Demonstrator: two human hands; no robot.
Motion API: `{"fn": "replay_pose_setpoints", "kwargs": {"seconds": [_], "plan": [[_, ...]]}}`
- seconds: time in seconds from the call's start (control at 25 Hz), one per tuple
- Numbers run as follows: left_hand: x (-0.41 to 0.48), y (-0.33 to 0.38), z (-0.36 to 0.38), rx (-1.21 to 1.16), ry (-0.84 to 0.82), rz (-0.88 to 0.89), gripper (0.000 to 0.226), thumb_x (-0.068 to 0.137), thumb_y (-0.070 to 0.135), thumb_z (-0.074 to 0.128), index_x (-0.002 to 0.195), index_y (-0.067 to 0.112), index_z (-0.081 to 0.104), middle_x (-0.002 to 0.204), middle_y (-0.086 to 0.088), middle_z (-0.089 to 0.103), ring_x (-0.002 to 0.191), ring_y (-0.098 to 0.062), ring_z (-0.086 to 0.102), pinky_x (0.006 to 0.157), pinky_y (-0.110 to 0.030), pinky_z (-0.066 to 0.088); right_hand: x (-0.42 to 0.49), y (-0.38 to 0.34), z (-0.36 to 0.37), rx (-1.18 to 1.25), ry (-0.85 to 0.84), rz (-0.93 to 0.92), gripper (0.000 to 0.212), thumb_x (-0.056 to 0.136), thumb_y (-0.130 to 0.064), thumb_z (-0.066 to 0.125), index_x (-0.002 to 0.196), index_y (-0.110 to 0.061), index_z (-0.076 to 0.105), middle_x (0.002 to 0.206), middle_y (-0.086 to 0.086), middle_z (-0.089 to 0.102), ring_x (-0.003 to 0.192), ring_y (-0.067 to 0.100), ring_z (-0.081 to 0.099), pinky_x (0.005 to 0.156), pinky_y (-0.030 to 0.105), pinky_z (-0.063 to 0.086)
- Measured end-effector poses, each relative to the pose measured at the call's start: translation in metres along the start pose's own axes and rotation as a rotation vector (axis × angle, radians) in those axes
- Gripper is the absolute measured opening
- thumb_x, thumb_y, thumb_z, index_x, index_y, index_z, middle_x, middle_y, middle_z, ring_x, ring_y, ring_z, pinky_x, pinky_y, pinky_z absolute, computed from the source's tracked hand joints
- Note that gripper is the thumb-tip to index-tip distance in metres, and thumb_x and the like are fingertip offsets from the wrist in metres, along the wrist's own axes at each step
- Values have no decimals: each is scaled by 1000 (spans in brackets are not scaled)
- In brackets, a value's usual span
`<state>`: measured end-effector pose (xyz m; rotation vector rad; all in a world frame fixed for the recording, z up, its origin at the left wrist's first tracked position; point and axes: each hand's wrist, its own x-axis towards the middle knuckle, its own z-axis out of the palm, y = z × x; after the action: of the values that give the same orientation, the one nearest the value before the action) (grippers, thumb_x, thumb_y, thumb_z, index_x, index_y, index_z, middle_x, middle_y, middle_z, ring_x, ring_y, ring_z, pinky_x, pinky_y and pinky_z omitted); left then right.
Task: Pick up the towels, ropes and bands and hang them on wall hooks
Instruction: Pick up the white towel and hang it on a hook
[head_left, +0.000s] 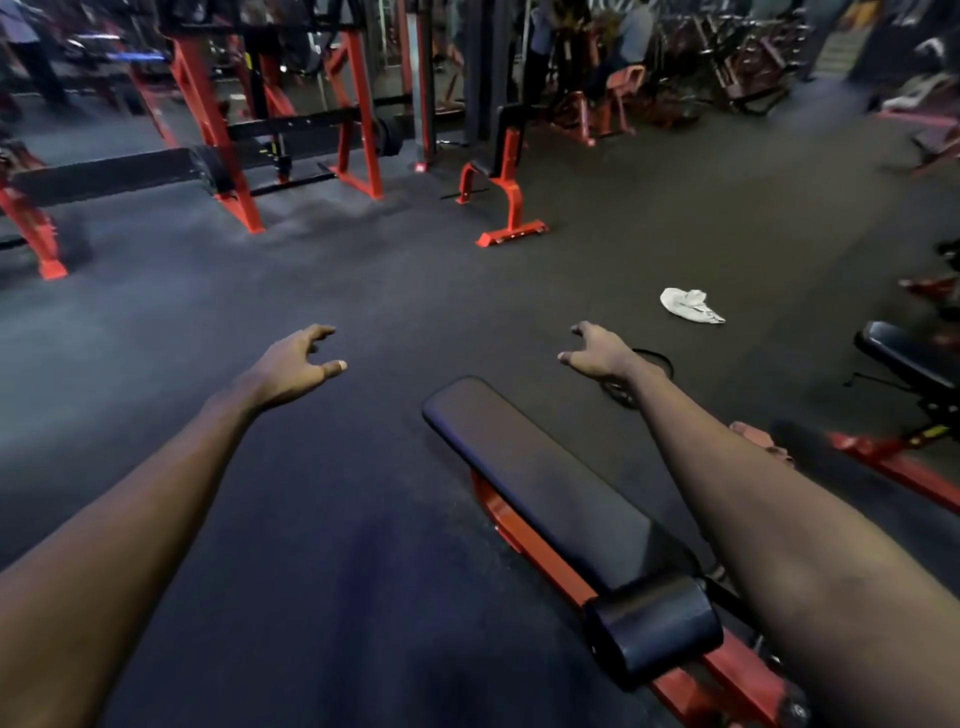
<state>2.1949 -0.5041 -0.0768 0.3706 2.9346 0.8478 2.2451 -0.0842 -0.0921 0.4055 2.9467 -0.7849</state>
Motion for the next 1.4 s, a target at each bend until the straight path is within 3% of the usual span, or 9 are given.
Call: {"fn": "replay_pose_setpoints", "kwargs": {"seconds": [0.32,0.68,1.4], "plan": [[251,-30,-5,-5,-111,183,64,91,31,66,147,14,40,146,-12,48,131,-25,49,106,-34,37,182,-21,17,13,108,190,62,92,-28,64,144,-3,41,147,19,45,135,31,44,106,30,35],[516,-18,15,0,-310,322,64,91,32,65,147,17,39,145,-11,48,132,-24,48,107,-32,36,363,-36,12,48,190,403,64,90,-30,64,144,-4,42,145,19,47,134,32,46,106,32,37],[1022,125,147,37,-557,647,62,90,26,68,145,12,42,143,-13,49,131,-25,49,104,-29,35,722,80,-74,164,362,737,66,90,-31,66,145,-5,41,147,16,47,135,30,46,107,31,37]]}}
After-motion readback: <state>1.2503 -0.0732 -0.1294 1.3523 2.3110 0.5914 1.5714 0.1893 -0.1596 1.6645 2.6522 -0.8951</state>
